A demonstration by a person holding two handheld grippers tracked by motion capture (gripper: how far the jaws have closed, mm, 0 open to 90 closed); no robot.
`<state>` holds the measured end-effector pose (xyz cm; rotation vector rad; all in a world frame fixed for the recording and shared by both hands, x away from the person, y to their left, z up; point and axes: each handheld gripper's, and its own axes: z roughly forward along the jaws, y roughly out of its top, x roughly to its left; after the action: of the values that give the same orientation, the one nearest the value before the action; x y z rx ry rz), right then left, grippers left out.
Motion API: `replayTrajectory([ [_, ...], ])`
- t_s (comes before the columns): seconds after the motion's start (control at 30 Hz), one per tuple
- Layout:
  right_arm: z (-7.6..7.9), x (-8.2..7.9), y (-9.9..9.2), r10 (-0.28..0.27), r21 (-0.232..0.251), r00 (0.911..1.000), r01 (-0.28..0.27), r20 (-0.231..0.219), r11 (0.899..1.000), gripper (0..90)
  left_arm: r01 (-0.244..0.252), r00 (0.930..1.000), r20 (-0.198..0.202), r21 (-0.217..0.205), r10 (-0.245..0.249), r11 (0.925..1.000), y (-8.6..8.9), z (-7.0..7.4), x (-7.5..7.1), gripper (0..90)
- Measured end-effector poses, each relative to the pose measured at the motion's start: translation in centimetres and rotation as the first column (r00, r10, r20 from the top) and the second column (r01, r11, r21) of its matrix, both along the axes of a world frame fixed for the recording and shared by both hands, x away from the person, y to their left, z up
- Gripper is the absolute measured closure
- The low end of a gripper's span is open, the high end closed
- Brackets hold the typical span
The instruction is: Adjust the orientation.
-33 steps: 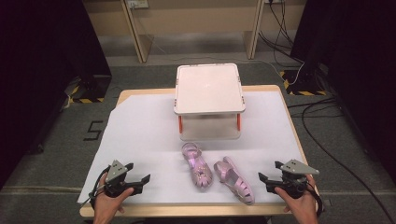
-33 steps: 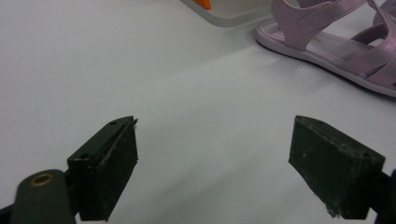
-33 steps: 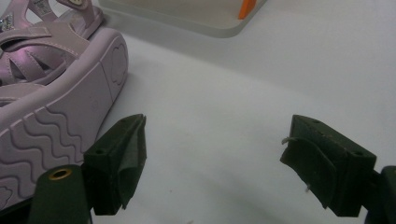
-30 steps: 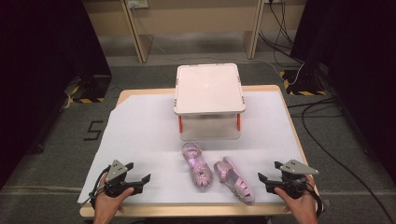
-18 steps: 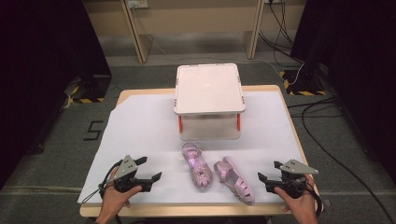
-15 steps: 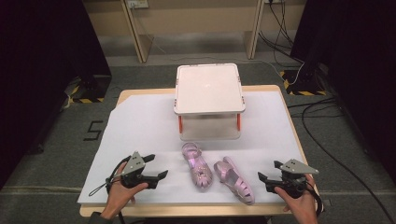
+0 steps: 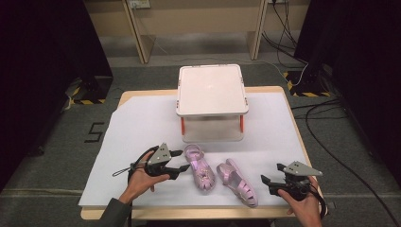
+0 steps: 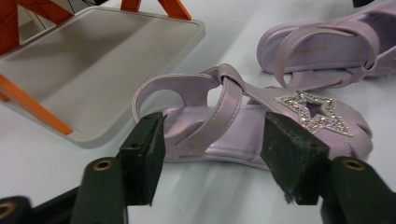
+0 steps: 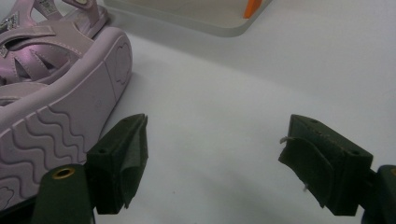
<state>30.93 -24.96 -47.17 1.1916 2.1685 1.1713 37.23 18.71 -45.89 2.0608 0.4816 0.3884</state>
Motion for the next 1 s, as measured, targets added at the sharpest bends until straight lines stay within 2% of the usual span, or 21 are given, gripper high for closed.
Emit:
replayTrajectory([
  [0.13,0.0,0.0,0.1,0.003,-0.001,1.0,-0.003,-0.005,1.0,22.2,0.041,0.9991,-0.004,0.006,-0.041,0.9991,-0.6,-0.1,0.8,44.6],
  [0.27,0.0,0.1,0.0,0.007,0.0,1.0,-0.007,-0.004,1.0,22.2,0.081,0.9967,-0.01,0.031,-0.081,0.9962,-1.3,-0.4,1.4,46.0],
  [0.4,0.0,0.0,0.0,0.008,0.004,1.0,-0.008,-0.005,1.0,22.3,0.087,0.9962,-0.016,0.06,-0.086,0.9945,-1.8,-0.5,1.7,52.2],
  [0.47,0.0,0.0,0.0,0.004,0.008,1.0,-0.004,-0.005,1.0,22.2,0.083,0.9964,-0.022,0.063,-0.082,0.9945,-1.6,-0.4,1.8,60.5],
  [0.53,0.0,0.0,-0.1,0.006,0.008,1.0,-0.006,-0.001,1.0,22.3,0.09,0.9958,0.007,0.077,-0.091,0.9929,-1.5,-0.4,1.4,64.6],
  [0.63,0.0,0.1,-0.1,0.007,0.008,1.0,-0.007,0.0,1.0,22.3,0.093,0.9955,0.013,0.075,-0.094,0.9929,-1.4,-0.2,0.9,76.4],
  [0.67,0.1,0.1,-0.1,0.005,0.007,1.0,-0.005,0.0,1.0,22.4,0.069,0.9975,0.011,0.051,-0.069,0.9963,-0.9,0.1,0.3,77.6],
  [0.77,0.1,0.0,-0.2,0.005,0.009,1.0,-0.005,0.003,1.0,22.4,0.009,0.9999,0.008,0.051,-0.009,0.9986,0.3,0.6,-0.6,78.1],
  [0.8,0.1,0.1,-0.1,0.001,0.011,1.0,-0.001,0.001,1.0,22.4,-0.019,0.9998,0.0,0.048,0.019,0.9987,0.7,0.7,-0.9,78.2],
  [0.83,0.1,0.1,-0.1,0.001,0.011,1.0,-0.001,0.001,1.0,22.4,-0.019,0.9998,0.0,0.048,0.019,0.9987,0.7,0.7,-0.9,78.2],
  [0.87,0.1,0.0,-0.2,0.003,0.011,1.0,-0.003,-0.001,1.0,22.4,-0.081,0.9963,-0.025,0.031,0.082,0.9962,1.7,0.8,-1.6,78.2],
  [0.9,0.1,0.0,-0.1,0.001,0.012,1.0,-0.001,-0.004,1.0,22.4,-0.081,0.9963,-0.025,0.031,0.082,0.9962,1.7,0.8,-1.6,78.3],
  [0.93,0.1,0.0,-0.1,0.001,0.012,1.0,-0.001,-0.004,1.0,22.4,-0.115,0.9923,-0.043,0.019,0.116,0.9931,2.2,0.9,-1.9,78.3],
  [0.97,0.0,0.1,-0.1,0.002,0.008,1.0,-0.002,0.0,1.0,22.4,-0.187,0.9791,-0.082,-0.008,0.186,0.9823,3.2,0.9,-2.4,78.3],
  [1.0,0.0,0.1,-0.1,0.001,0.01,1.0,-0.001,-0.003,1.0,22.4,-0.215,0.9729,-0.092,-0.017,0.212,0.9765,3.5,0.9,-2.6,78.3],
])
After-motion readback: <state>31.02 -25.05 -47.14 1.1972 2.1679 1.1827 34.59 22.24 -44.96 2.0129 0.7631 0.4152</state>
